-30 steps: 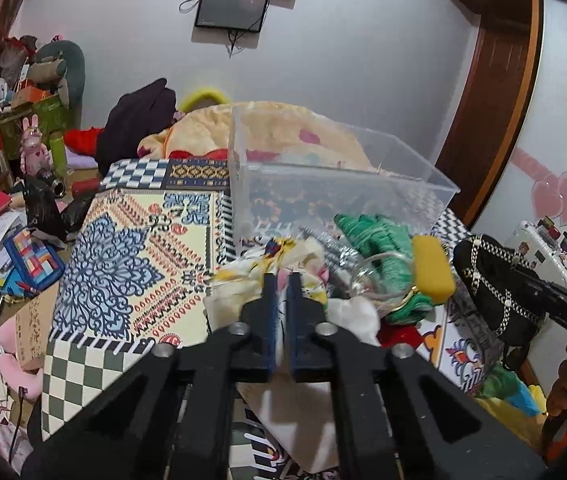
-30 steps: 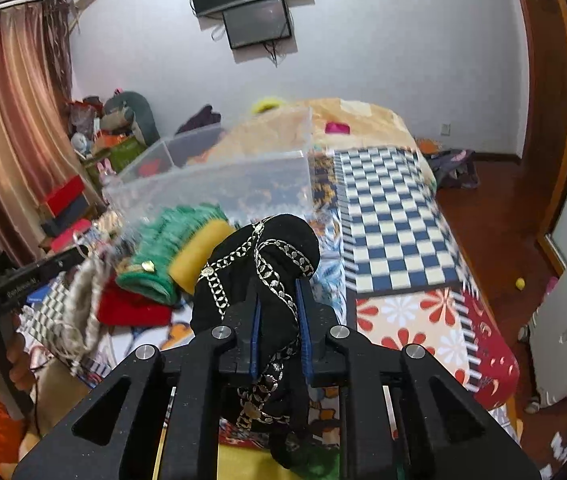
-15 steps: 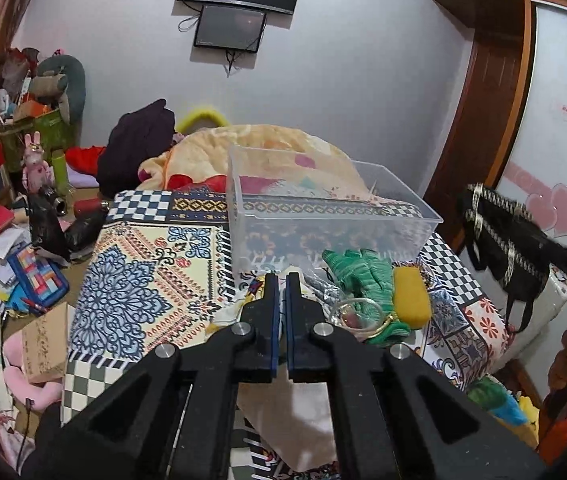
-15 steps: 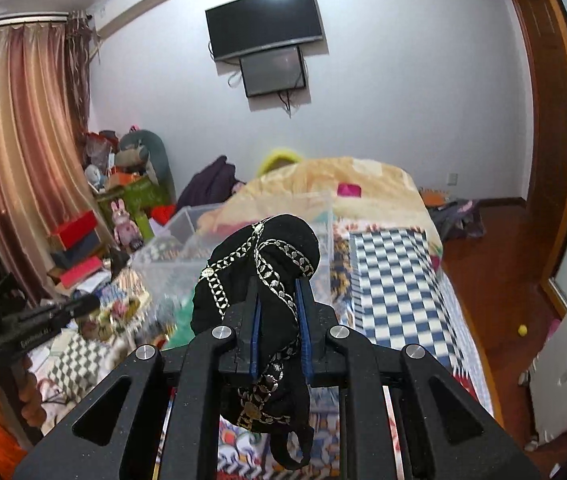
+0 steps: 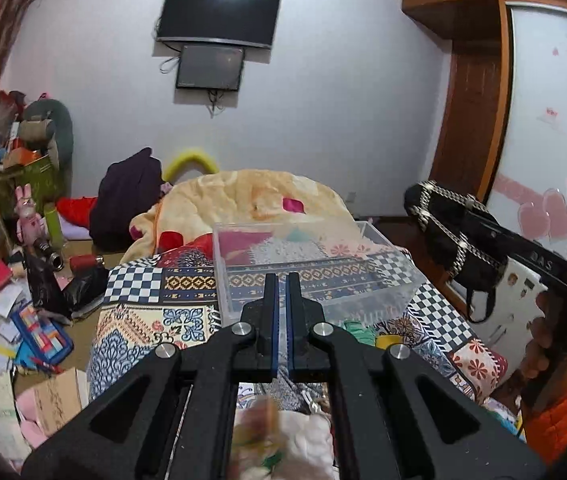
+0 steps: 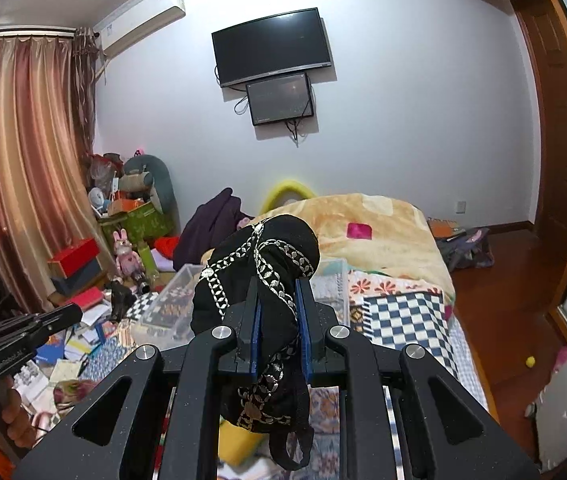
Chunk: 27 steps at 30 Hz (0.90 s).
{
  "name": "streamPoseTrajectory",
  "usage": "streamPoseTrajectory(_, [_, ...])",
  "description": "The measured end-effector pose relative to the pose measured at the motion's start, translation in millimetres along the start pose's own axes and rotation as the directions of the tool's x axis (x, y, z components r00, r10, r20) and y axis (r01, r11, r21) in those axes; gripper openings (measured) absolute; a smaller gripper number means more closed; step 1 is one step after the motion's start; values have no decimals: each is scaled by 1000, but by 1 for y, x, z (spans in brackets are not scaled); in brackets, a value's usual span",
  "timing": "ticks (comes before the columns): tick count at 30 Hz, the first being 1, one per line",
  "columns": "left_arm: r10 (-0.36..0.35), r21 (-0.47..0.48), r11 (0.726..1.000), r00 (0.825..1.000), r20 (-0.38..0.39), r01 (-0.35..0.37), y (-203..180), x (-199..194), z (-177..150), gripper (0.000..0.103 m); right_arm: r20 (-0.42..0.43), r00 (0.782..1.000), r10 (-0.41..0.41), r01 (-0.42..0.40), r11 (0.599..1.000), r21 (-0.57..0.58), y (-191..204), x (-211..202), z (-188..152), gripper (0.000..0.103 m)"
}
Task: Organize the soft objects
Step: 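Lift the bag and scrunchie with both grippers and carry them over the clear box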
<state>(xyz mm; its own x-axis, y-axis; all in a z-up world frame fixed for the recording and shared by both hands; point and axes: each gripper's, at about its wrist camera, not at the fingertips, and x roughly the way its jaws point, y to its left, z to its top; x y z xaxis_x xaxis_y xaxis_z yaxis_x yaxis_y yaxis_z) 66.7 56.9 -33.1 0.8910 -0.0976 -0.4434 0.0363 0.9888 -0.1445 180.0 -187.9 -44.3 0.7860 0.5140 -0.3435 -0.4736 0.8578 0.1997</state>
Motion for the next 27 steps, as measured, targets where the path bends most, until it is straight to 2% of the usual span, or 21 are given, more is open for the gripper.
streamPoseTrajectory(3, [9,9,1000,998,-54,-8,4,7,-3,8,-14,1000,6,-6,1000,7,-3,7,-1,14])
streamPoseTrajectory(6, [63,38,998,994,-94,-60,11,11,-14,26,-40,999,14,-13,1000,23,-9,15,-5,14])
streamPoseTrajectory(8, [98,45,995,987,-125,-93,21,12,-27,44,-55,998,11,-9,999,37,-13,19,-9,14])
streamPoseTrajectory(12, [149,43,989,969,-198,-143,39,15,-55,51,-79,997,7,-3,999,54,-18,21,-10,14])
streamPoseTrajectory(14, [173,33,985,957,-232,-170,48,18,-71,60,-87,996,4,0,998,56,-18,21,-10,14])
streamPoseTrajectory(19, [207,-17,974,923,-326,-224,72,32,-105,61,-95,996,0,4,999,45,-13,23,-6,14])
streamPoseTrajectory(21, [210,-29,972,917,-340,-233,78,36,-111,61,-96,995,-3,7,999,38,-12,24,-4,14])
streamPoseTrajectory(23, [198,-38,974,920,-338,-223,82,36,-114,59,-96,995,-4,8,999,37,-12,26,-1,14])
streamPoseTrajectory(24, [202,-33,974,923,-329,-225,81,35,-114,56,-96,995,-4,8,999,36,-12,27,0,14])
streamPoseTrajectory(27, [219,-5,973,927,-304,-231,81,33,-112,31,-92,996,-2,5,999,33,-12,31,5,14])
